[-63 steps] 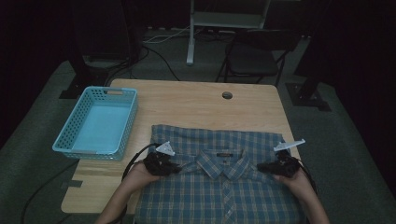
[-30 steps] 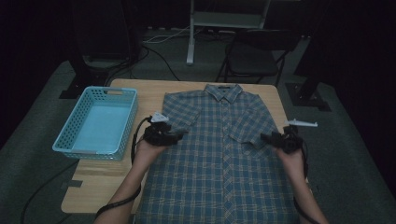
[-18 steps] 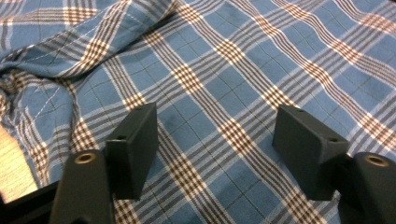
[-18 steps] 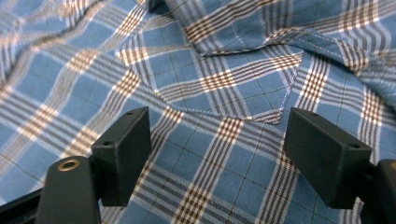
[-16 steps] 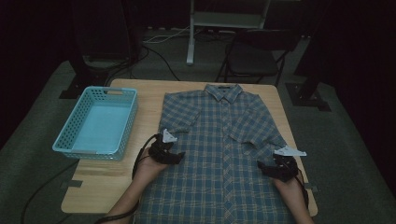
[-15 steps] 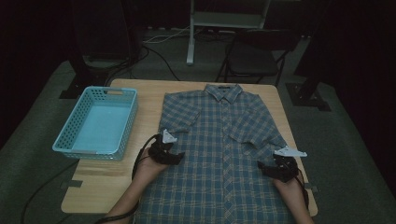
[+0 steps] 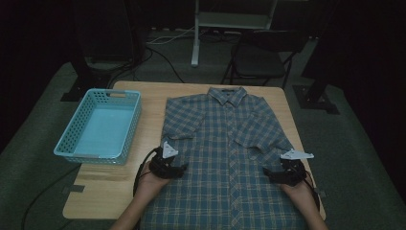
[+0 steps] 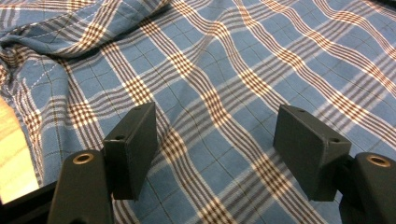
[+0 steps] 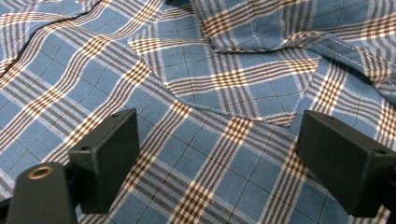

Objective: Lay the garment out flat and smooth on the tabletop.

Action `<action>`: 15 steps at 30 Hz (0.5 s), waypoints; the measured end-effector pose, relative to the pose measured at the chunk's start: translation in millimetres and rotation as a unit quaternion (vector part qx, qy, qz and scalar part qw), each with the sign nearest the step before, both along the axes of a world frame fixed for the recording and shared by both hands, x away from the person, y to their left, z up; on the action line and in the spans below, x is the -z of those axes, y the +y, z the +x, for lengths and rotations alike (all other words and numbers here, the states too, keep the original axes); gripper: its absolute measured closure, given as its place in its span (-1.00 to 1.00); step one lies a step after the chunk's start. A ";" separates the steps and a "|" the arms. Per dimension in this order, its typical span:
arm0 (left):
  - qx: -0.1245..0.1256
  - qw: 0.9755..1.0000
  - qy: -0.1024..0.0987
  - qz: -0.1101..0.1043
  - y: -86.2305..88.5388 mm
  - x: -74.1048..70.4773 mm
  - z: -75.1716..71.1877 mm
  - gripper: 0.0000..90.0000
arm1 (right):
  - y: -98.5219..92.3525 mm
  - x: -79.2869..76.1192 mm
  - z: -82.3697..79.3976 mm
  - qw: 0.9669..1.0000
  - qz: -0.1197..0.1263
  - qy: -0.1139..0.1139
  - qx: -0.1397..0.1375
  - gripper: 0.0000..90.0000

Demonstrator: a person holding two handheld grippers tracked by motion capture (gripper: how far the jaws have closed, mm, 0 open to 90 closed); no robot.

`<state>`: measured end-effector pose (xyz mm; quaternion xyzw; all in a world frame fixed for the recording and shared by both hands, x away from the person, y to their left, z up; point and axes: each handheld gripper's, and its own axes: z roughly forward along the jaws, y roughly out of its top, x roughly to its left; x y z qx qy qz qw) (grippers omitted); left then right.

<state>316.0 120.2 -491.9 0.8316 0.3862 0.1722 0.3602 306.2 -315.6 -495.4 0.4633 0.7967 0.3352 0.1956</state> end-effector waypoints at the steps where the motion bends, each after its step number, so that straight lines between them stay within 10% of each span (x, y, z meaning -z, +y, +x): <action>1: 0.000 1.000 0.000 0.000 0.0 0.0 0.0 -0.30 | 0.0 0.0 0.0 1.000 0.000 0.000 0.000 -0.72; 15: -0.002 1.000 -0.002 0.002 -3.7 1.0 -32.4 -0.30 | -6.5 0.1 -17.6 1.000 -0.001 0.002 -0.021 -0.71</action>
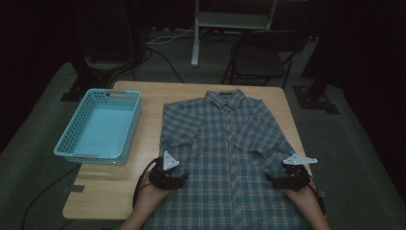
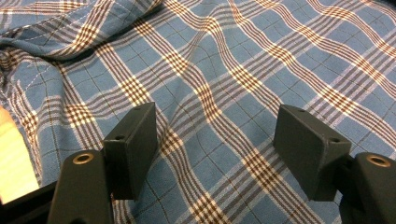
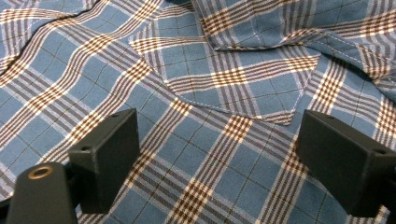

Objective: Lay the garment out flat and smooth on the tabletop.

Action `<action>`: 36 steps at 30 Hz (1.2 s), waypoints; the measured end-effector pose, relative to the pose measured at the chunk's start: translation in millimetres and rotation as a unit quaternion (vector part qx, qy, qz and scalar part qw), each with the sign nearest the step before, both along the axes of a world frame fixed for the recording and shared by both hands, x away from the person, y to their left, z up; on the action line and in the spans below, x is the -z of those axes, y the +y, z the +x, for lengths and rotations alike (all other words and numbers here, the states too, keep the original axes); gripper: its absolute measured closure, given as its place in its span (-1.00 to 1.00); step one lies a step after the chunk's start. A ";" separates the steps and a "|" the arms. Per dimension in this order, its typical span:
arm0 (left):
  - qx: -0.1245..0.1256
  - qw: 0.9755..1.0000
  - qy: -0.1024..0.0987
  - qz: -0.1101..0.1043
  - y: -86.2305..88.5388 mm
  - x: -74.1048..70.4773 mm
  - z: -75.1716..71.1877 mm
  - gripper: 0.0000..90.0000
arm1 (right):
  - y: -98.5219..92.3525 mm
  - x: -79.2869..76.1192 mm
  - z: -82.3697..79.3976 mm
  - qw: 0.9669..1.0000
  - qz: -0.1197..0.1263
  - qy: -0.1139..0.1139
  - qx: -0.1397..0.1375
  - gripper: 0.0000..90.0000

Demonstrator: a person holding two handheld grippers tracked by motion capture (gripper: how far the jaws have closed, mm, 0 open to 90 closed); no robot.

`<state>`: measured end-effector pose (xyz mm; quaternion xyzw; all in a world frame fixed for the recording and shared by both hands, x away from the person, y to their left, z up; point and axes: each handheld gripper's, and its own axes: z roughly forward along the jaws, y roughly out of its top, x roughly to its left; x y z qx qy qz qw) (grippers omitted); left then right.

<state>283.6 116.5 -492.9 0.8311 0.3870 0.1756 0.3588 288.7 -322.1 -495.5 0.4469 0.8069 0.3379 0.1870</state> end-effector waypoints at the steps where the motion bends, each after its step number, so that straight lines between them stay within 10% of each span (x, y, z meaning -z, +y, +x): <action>1: 0.001 1.000 0.001 -0.001 0.6 -0.1 -0.9 -0.30 | -0.1 0.1 -2.5 1.000 0.000 0.000 0.000 -0.71; 36: 0.030 1.000 0.003 -0.002 5.5 0.5 -29.4 -0.34 | 7.4 -22.6 -32.6 0.999 -0.017 0.042 -0.014 -0.54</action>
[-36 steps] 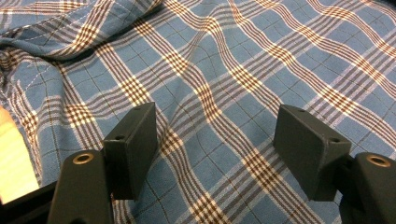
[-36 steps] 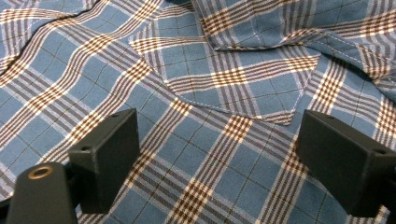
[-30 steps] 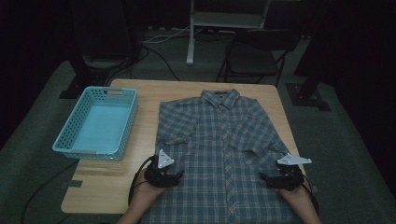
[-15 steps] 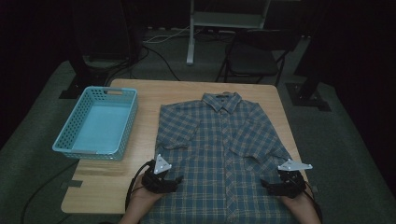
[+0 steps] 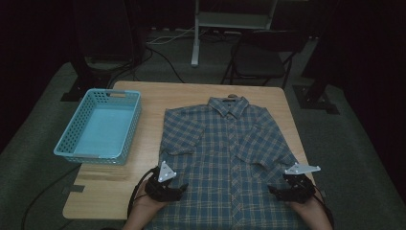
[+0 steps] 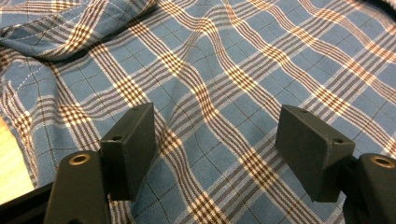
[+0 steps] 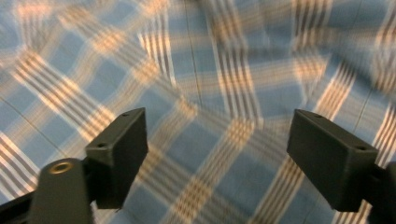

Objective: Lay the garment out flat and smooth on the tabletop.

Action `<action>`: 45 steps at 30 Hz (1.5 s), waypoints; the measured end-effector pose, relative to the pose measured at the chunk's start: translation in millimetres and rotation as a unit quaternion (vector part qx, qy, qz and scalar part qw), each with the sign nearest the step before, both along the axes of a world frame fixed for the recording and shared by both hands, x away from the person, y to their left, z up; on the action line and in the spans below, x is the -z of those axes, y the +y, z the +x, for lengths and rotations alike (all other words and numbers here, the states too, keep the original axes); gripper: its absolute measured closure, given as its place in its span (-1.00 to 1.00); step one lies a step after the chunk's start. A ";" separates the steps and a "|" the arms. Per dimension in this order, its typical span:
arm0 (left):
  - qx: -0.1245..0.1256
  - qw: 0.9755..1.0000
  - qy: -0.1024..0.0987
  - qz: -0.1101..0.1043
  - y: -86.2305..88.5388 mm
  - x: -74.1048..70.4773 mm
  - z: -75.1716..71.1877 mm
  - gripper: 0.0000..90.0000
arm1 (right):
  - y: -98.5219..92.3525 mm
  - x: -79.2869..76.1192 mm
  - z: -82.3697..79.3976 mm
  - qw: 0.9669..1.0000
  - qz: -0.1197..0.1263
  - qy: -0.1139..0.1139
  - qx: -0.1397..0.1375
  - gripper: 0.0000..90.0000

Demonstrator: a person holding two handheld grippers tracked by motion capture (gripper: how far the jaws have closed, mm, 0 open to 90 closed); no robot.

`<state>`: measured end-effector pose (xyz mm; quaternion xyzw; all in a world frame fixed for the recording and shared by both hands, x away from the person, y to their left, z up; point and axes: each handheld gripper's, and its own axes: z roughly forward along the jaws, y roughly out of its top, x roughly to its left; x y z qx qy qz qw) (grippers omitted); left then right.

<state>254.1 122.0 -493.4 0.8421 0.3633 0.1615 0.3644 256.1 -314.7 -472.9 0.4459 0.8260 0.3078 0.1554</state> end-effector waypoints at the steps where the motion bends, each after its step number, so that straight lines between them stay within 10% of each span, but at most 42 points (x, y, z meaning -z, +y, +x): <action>1: -0.001 1.000 0.000 0.001 -0.4 0.1 -0.3 -0.34 | 2.3 -7.0 3.1 1.000 0.004 -0.011 -0.004 -0.48; 7: -0.005 1.000 -0.004 0.001 -2.0 0.5 -1.1 -0.34 | 27.6 -45.4 36.0 0.997 0.009 -0.058 -0.059 -0.26; 18: 0.010 1.000 0.006 -0.005 2.6 -2.4 -0.4 -0.34 | 75.7 -25.4 92.9 0.992 -0.007 -0.002 -0.127 -0.22; 26: 0.014 0.997 -0.012 -0.071 22.9 -24.2 -11.2 -0.34 | 77.9 -8.8 103.3 0.992 -0.022 0.020 -0.123 -0.21; 45: -0.005 0.998 -0.008 -0.068 26.3 -9.3 -17.5 -0.56 | 86.2 -2.5 111.1 0.986 -0.047 0.024 -0.160 0.16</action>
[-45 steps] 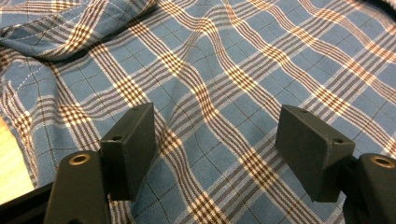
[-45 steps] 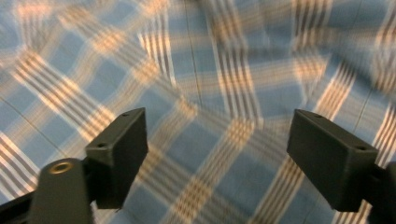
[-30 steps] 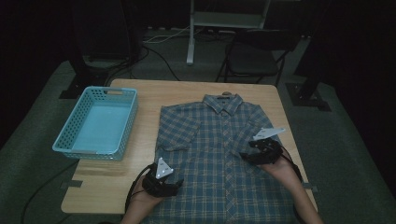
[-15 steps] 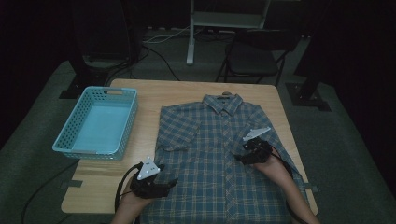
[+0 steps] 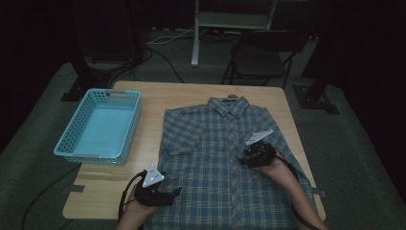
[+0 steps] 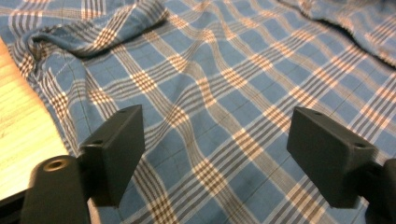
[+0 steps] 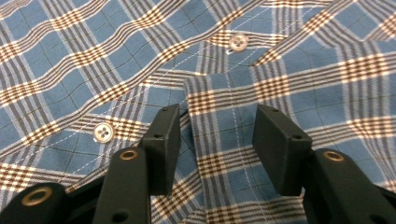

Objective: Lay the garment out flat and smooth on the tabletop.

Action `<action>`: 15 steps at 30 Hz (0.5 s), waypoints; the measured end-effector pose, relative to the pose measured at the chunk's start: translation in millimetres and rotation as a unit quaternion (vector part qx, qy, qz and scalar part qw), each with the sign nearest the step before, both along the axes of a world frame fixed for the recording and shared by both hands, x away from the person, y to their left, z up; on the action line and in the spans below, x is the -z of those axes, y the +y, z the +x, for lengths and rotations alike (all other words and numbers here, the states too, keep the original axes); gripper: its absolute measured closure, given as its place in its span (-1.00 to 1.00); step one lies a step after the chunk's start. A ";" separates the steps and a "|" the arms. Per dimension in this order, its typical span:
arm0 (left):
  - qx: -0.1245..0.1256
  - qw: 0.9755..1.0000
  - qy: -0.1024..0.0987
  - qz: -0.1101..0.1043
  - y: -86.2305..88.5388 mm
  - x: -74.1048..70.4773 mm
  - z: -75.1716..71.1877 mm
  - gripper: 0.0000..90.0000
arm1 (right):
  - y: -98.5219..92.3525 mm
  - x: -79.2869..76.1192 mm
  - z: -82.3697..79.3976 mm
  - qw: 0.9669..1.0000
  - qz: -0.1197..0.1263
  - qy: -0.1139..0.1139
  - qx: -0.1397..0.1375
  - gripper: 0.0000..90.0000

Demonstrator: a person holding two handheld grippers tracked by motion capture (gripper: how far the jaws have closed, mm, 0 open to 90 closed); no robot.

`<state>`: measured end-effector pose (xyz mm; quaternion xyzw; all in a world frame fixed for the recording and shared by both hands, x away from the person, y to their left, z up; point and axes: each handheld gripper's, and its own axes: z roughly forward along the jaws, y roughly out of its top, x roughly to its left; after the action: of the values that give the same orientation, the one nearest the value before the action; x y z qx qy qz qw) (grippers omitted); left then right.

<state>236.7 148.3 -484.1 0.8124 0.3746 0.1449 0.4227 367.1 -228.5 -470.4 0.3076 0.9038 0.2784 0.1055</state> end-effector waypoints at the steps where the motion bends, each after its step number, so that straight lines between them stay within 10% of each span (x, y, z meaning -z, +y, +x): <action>1: -0.001 1.000 -0.004 -0.003 -0.7 -0.3 -0.7 -0.56 | 0.9 0.6 0.0 1.000 -0.003 -0.001 -0.002 0.17; 15: 0.028 0.999 0.009 0.022 -12.1 7.8 -1.9 -0.56 | -9.7 -8.2 14.1 1.000 0.016 -0.006 0.016 0.92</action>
<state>234.8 136.2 -491.9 0.8331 0.3520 0.1344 0.4050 381.2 -238.1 -462.2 0.3220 0.8934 0.2931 0.1105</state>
